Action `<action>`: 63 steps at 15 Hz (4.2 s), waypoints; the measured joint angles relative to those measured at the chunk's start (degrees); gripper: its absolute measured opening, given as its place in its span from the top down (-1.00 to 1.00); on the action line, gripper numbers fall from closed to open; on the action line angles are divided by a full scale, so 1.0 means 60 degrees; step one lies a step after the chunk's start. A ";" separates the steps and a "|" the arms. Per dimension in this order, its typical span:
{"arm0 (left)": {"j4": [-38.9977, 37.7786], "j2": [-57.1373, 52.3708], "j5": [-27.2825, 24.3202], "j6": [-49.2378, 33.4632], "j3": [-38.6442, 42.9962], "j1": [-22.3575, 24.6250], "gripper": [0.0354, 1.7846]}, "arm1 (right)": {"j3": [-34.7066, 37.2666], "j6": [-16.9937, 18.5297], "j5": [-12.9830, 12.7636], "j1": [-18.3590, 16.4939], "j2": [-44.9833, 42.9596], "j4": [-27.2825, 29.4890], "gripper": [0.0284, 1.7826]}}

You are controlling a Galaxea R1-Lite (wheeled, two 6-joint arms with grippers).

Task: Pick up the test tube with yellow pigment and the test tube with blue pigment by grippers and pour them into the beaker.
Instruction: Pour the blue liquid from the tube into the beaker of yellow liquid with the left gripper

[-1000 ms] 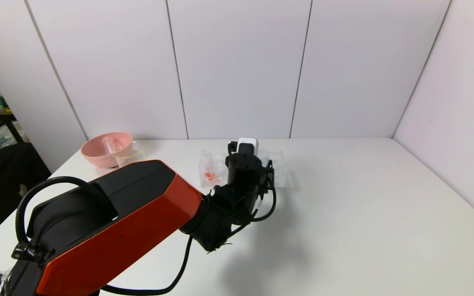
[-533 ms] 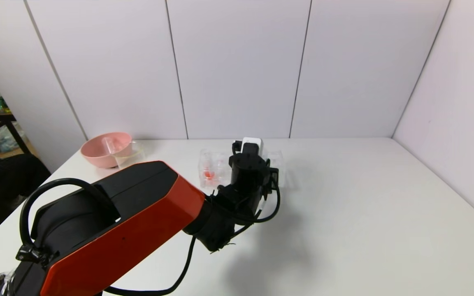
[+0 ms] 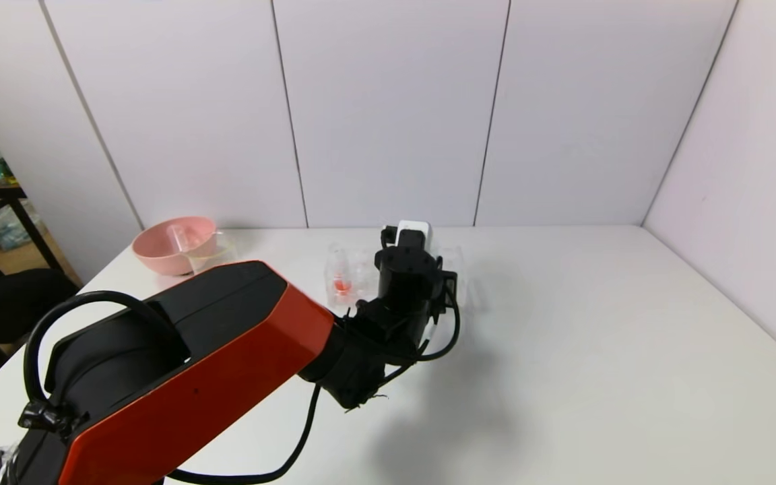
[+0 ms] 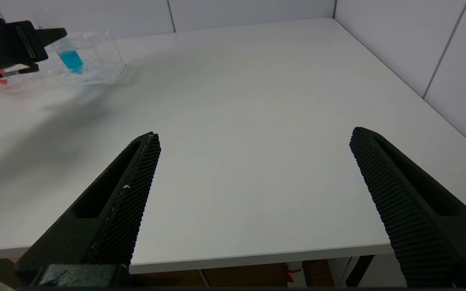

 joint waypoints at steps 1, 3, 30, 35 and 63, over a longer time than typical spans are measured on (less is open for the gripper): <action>0.0000 -0.0051 0.0004 0.0073 0.0004 -0.0010 0.53 | 0.0000 0.0000 0.0000 0.0000 0.0000 -0.0004 -0.92; 0.0010 -0.0171 0.0010 0.0205 0.0014 -0.0033 0.53 | 0.0000 0.0000 0.0000 0.0000 0.0000 -0.0004 -0.92; 0.1132 -0.1664 -0.0008 0.0650 0.0059 -0.0410 0.53 | 0.0000 0.0000 0.0000 0.0000 0.0000 -0.0004 -0.92; 0.1723 -0.2404 0.0004 0.0656 0.0331 -0.0323 0.53 | 0.0000 0.0000 -0.0002 0.0000 0.0000 0.0000 -0.92; 0.2091 -0.7083 -0.2361 0.0354 0.4474 0.5530 0.53 | 0.0000 0.0000 0.0000 0.0000 0.0000 0.0000 -0.92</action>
